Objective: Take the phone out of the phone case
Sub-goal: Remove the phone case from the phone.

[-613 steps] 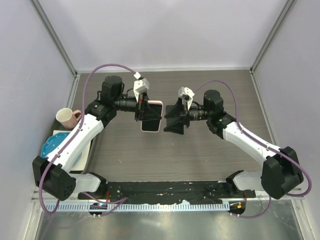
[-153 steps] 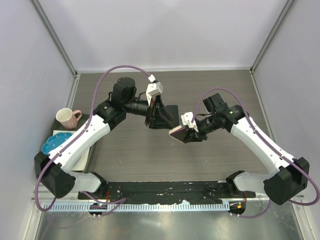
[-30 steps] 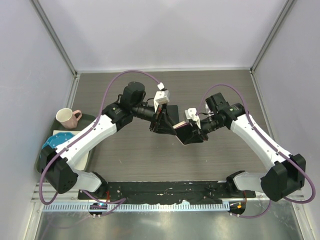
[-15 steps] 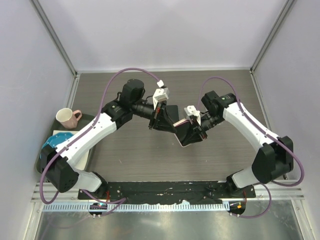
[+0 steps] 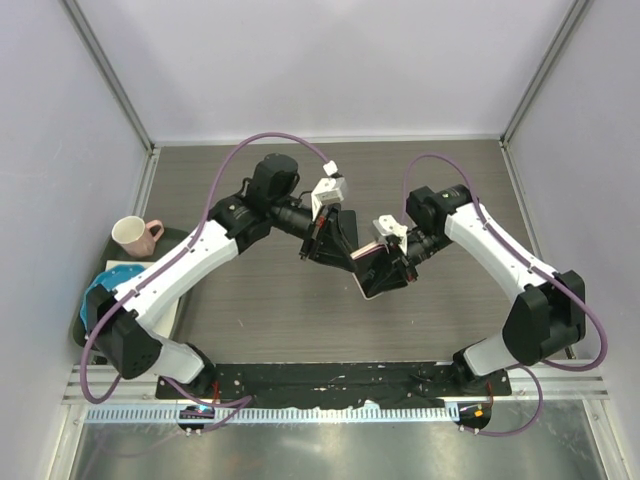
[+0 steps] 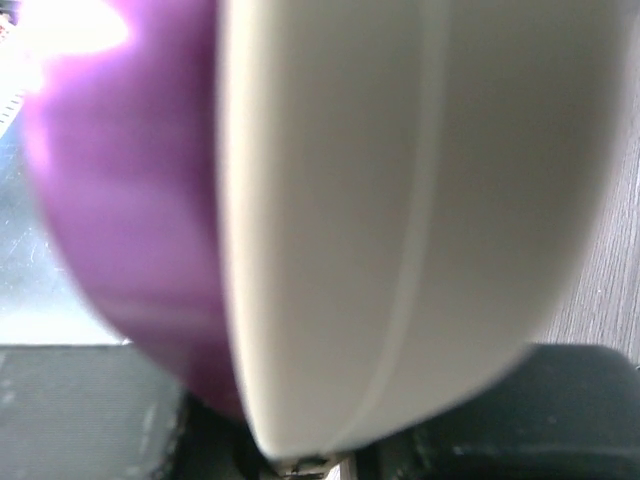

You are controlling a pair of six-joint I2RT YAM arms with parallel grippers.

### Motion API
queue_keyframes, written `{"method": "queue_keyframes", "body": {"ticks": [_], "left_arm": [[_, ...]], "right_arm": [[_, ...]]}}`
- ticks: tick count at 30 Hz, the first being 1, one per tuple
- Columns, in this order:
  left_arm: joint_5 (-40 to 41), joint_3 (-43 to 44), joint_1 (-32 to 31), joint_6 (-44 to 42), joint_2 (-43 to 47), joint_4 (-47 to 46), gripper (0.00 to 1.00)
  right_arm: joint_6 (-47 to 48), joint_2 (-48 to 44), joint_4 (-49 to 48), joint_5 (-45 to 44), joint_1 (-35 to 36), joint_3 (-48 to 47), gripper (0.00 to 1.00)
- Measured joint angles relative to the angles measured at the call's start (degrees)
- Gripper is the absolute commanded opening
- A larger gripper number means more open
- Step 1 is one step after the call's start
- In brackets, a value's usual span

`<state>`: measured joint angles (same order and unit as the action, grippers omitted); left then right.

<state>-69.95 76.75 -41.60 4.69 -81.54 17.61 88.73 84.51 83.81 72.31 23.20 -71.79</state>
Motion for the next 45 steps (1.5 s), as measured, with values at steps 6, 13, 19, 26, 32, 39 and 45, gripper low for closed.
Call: {"method": "queue_keyframes", "body": {"ticks": [6,13,19,26,32,39,45], "left_arm": [[-0.8,10.6,-1.9,-18.5,-3.1,21.3,0.00],[-2.5,11.4,-3.3,-24.1,-3.0,25.3,0.00],[-5.4,11.2,-3.9,-26.4,-3.1,27.3,0.00],[-8.5,11.7,-4.7,-28.6,-4.6,29.1,0.00],[-7.5,10.1,-5.1,-21.5,-4.1,23.5,0.00],[-8.0,-2.2,-3.7,4.3,-0.3,-5.2,0.00],[-11.4,-10.9,-1.0,26.7,-0.9,-34.9,0.00]], "right_arm": [[2.7,-0.7,0.9,-0.7,1.9,-1.1,0.01],[4.5,-2.3,1.8,-2.6,3.6,-1.7,0.01],[5.6,-3.3,2.1,-3.8,5.5,-1.7,0.01],[7.0,-4.4,2.8,-5.5,6.4,-1.7,0.01],[7.7,-4.6,3.3,-6.3,6.2,-1.7,0.01],[8.0,-5.6,3.0,-7.0,5.0,-1.1,0.01],[6.4,-5.6,1.2,-7.6,4.0,-1.1,0.01]]}}
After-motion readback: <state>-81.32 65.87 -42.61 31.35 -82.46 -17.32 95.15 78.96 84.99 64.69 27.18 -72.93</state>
